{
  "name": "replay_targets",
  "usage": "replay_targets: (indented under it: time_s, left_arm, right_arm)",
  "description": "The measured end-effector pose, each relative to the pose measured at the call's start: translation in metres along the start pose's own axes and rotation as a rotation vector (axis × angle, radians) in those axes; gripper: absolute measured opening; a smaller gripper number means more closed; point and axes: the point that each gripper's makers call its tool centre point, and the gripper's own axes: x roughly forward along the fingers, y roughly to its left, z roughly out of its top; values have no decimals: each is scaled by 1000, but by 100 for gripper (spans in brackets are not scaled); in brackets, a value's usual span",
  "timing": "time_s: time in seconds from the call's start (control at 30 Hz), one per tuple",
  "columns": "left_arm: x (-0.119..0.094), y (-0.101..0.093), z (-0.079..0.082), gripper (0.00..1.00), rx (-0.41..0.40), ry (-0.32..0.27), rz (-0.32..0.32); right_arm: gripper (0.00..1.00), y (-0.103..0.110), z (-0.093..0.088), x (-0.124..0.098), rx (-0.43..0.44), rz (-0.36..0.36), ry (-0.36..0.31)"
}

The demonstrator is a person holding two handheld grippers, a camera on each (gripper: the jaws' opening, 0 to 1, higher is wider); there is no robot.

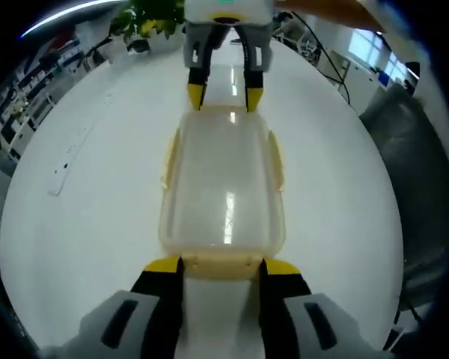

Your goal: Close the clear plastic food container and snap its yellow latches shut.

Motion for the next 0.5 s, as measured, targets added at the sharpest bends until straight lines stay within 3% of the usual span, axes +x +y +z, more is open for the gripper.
replay_targets:
  time_s: [0.27, 0.4, 0.5]
  left_arm:
    - [-1, -5, -3, 33, -68, 28, 17]
    - [-6, -22, -5, 33, -98, 75, -30]
    - [-19, -26, -1, 33, -93, 65, -12]
  right_arm:
    - [37, -1, -1, -2, -30, -43, -13]
    - [36, 15, 3, -4, -33, -3, -25]
    - [36, 21, 9, -18, -36, -11, -49]
